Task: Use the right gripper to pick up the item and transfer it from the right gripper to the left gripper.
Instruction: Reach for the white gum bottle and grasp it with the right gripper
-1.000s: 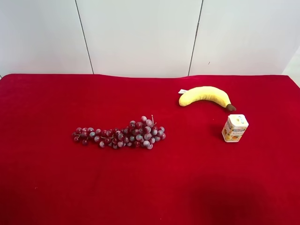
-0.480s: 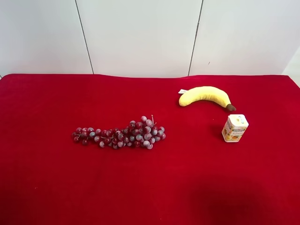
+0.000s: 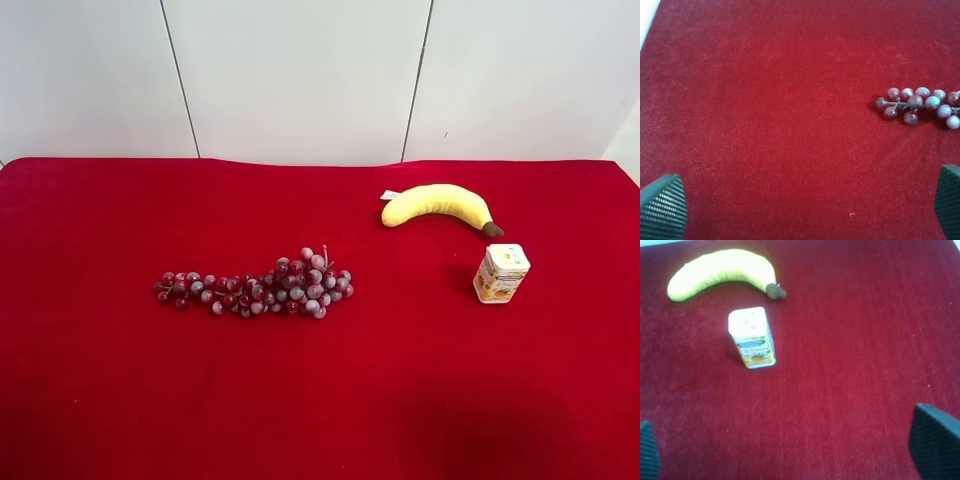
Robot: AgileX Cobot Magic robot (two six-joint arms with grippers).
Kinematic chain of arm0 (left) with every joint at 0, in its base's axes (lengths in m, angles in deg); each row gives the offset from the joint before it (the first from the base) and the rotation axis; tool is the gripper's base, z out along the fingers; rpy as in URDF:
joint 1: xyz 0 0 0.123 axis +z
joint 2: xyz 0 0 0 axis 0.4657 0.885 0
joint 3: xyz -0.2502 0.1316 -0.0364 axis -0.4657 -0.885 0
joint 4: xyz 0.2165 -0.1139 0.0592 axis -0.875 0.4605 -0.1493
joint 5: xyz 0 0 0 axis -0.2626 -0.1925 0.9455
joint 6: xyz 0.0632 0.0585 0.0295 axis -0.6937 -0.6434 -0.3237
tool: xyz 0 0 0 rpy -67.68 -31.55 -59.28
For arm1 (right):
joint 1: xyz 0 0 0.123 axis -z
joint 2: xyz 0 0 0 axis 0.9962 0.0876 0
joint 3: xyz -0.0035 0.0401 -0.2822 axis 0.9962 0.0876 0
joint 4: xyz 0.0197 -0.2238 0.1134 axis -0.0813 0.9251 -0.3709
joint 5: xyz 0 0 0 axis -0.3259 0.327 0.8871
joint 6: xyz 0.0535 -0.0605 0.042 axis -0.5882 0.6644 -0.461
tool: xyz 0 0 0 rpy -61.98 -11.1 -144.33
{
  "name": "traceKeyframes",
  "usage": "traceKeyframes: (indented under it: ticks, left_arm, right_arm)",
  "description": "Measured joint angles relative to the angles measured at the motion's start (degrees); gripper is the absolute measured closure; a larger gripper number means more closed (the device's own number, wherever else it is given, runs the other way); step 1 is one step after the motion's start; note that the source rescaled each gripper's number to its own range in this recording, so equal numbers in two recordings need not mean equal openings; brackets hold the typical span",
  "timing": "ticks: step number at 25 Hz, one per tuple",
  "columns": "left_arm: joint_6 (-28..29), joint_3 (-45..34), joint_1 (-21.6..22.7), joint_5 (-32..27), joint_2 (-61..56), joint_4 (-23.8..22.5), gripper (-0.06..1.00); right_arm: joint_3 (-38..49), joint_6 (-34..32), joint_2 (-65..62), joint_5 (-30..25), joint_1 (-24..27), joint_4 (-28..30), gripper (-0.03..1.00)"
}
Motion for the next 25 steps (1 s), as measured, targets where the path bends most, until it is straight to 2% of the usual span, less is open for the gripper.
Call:
traceKeyframes:
  ticks: [11,19,25]
  left_arm:
    - [0.00,0.00,0.00,0.00,0.00,0.00,-0.06]
    - [0.00,0.00,0.00,0.00,0.00,0.00,-0.06]
    - [0.00,0.00,0.00,0.00,0.00,0.00,-0.06]
  right_arm:
    - [-16.92,-0.05,30.77,-0.27,-0.06,1.74,-0.02]
    - [-23.56,-0.57,53.71,0.08,-5.18,1.74,-0.02]
    - [-28.50,-1.01,68.62,0.18,-5.58,0.60,-0.02]
